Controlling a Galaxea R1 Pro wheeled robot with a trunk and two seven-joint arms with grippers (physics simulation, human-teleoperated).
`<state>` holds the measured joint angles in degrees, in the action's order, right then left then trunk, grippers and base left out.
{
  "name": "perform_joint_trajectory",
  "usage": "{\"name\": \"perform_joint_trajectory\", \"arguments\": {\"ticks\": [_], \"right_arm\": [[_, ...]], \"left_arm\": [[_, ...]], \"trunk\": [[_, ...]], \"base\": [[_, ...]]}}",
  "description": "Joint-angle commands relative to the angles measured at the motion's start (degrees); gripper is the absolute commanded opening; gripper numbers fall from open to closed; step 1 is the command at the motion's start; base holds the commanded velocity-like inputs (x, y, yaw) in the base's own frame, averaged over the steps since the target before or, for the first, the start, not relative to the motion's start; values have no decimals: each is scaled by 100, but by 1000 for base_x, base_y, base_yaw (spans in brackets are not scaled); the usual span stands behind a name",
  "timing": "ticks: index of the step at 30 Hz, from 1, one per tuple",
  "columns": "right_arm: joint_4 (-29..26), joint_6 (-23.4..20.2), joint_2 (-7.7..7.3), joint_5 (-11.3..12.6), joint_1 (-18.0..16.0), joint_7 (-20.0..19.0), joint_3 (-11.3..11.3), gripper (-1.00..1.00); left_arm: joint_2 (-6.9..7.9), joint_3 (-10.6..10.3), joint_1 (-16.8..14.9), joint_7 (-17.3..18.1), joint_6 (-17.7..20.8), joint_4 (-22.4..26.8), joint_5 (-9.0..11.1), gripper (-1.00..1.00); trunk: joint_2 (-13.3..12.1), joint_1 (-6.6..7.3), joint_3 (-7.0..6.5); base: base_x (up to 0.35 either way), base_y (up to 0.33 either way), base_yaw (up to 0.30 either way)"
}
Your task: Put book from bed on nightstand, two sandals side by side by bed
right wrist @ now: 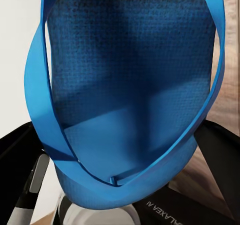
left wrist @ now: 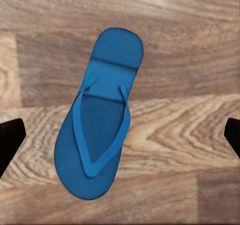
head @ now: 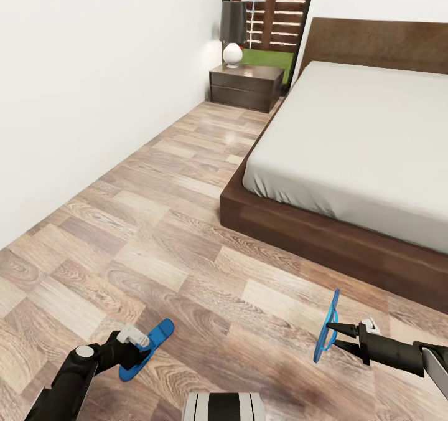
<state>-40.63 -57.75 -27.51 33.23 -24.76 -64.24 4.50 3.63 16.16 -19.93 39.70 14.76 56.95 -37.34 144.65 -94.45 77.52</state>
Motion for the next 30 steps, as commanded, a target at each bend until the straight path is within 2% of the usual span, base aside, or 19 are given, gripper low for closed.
{"name": "perform_joint_trajectory", "arguments": {"ticks": [1, 7, 9, 11, 12, 13, 16, 30], "right_arm": [[-1, -26, 0, -1, -3, -23, 7, -100], [-1, -26, 0, -1, -3, -19, 7, -100], [-3, -26, 0, -1, -3, -19, 7, -100], [-3, -26, 0, -1, -3, -19, 7, -100], [-2, -26, 0, -1, -3, -19, 7, -100], [-2, -26, 0, -1, -3, -19, 7, -100], [1, -26, 0, -1, -3, -19, 7, -100], [2, -26, 0, -1, -3, -14, 7, -100]], "left_arm": [[-3, 10, -3, 38, 27, 9, -23, 100], [-3, 18, -3, 36, 27, 9, -21, 100], [-3, 18, -3, -14, 27, 14, -23, 100], [-3, 11, -3, -278, 25, 16, -24, 100], [-12, -4, -3, -708, 27, 10, -27, 100], [-18, -12, -3, -915, 27, 3, -30, 100], [-76, -22, -3, -1286, 27, -19, -41, 100], [-110, -59, -3, -1408, 32, -136, -58, 100]], "trunk": [[3, -1, 27], [11, -17, 160], [11, -17, 160], [11, -17, 160], [11, -17, 160], [11, -17, 160], [11, -17, 160], [11, -17, 160]], "base": [[0, 0, 0], [0, 0, 0], [0, 0, 0], [0, 0, 0], [0, 0, 0], [0, 0, 0], [0, 0, 0], [0, 0, 0]]}}
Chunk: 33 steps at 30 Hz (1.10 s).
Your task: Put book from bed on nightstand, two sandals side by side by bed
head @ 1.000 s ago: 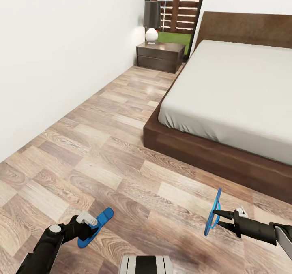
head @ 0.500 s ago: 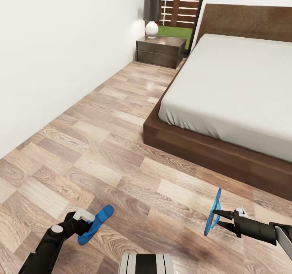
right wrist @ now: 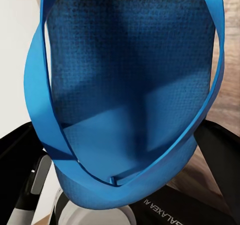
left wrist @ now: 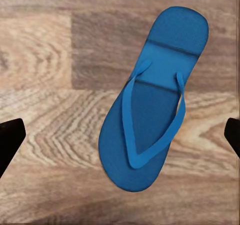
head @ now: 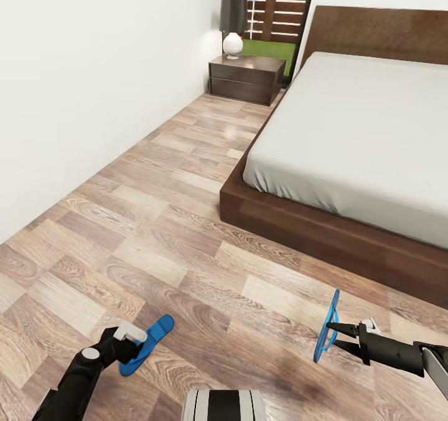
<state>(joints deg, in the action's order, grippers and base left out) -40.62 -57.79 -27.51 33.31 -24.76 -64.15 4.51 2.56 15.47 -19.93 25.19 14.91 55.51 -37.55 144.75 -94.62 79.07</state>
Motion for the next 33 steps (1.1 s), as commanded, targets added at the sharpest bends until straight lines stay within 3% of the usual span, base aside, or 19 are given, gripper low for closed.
{"name": "perform_joint_trajectory", "arguments": {"ticks": [1, 6, 10, 25, 33], "right_arm": [[1, -21, 0, -9, -2, -25, 6, -100], [1, -21, 0, -9, -2, -27, 6, -100], [1, -21, 0, -9, -2, -27, 6, -100], [1, -21, 0, -9, -2, -27, 6, -100], [1, -21, 0, -9, -2, -26, 6, -100]], "left_arm": [[-3, -27, -2, 38, 18, -51, -38, 100], [-1, -323, -2, 10, 19, -204, -44, 100], [-1, -415, -2, -32, 20, -278, -43, 100], [-1, -457, -2, -33, 20, -312, -42, 100], [-1, -457, -2, -38, 13, -312, -42, 100]], "trunk": [[2, 1, 4], [2, 1, 4], [2, 1, 4], [2, 1, 4], [12, -20, 181]], "base": [[0, 0, 0], [0, 0, 0], [0, 0, 0], [0, 0, 0], [0, 0, 0]]}}
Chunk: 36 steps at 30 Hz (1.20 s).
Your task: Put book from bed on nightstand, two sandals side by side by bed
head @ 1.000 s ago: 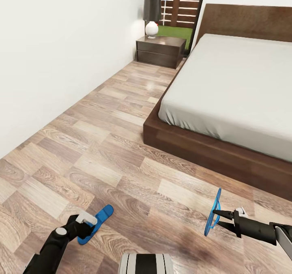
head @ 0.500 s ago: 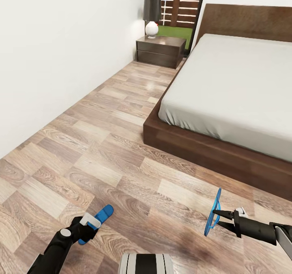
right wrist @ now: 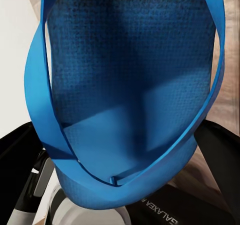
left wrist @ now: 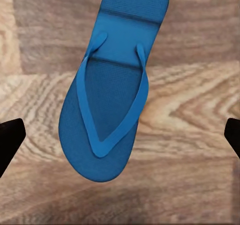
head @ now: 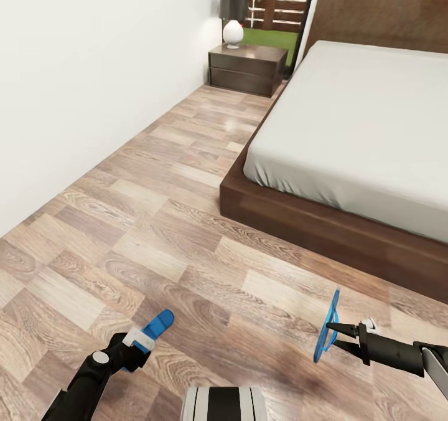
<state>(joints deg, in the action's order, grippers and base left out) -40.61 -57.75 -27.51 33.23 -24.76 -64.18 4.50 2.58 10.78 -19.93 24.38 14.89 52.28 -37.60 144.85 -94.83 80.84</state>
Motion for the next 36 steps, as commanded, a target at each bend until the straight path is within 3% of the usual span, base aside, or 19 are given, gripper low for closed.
{"name": "perform_joint_trajectory", "arguments": {"ticks": [1, 8, 11, 16, 19, 29, 36], "right_arm": [[0, -26, 0, -1, -3, -20, 7, -100], [0, -26, 0, -1, -3, -16, 7, -100], [1, -26, 0, -1, -3, -15, 7, -100], [1, -25, 0, -1, -3, -15, 7, -100], [1, -26, 0, -1, -3, -15, 7, -100], [1, -25, 0, -1, -3, -15, 7, -100], [0, -24, 0, -1, -3, -15, 7, -100]], "left_arm": [[-3, 12, -2, 42, 15, 10, -35, 100], [5, 25, -2, 41, 14, 41, -23, 100], [6, 30, -2, 16, 14, 68, -26, 100], [-1, 17, -2, -604, 17, 68, -16, 100], [-2, 13, -2, -803, 16, 53, -6, 100], [-3, 9, -2, -863, 21, 26, -2, 100], [-11, 3, -2, -873, 23, 19, -2, 100]], "trunk": [[3, -1, 27], [13, -19, 182], [13, -19, 182], [13, -19, 182], [13, -19, 182], [13, -19, 182], [22, -37, 337]], "base": [[0, 0, 0], [0, 0, 0], [0, 0, 0], [0, 0, 0], [0, 0, 0], [0, 0, 0], [0, 0, 0]]}}
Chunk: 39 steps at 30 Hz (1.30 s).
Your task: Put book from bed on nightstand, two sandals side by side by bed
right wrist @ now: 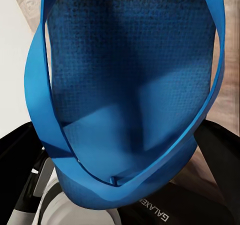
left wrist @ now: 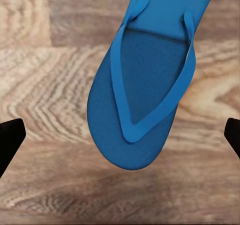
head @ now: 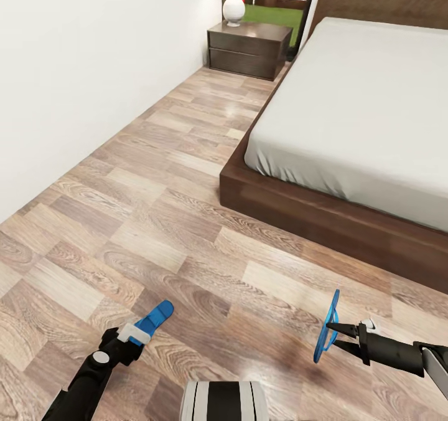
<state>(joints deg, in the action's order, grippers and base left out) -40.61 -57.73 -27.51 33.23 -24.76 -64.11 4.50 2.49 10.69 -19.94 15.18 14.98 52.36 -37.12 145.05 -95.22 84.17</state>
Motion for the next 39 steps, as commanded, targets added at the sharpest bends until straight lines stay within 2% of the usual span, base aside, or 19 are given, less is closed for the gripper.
{"name": "perform_joint_trajectory", "arguments": {"ticks": [1, 16, 25, 39], "right_arm": [[0, -24, 0, -1, -3, -23, 7, -100], [0, -19, 0, -1, -3, -23, 7, -100], [0, -19, 0, -1, -3, -23, 7, -100], [-1, -19, 0, -1, -3, -23, 7, -100]], "left_arm": [[-3, 12, -1, 46, 14, 11, -50, 100], [-3, 12, -1, 41, 14, 11, -58, 100], [3, 18, -1, 29, 10, 12, -55, 100], [5, 21, -1, 28, 5, 11, -50, 100]], "trunk": [[3, -1, 26], [23, -40, 359], [23, -40, 359], [23, -40, 359]], "base": [[0, 0, 0], [0, 0, 0], [5, 0, 0], [121, 0, 0]]}}
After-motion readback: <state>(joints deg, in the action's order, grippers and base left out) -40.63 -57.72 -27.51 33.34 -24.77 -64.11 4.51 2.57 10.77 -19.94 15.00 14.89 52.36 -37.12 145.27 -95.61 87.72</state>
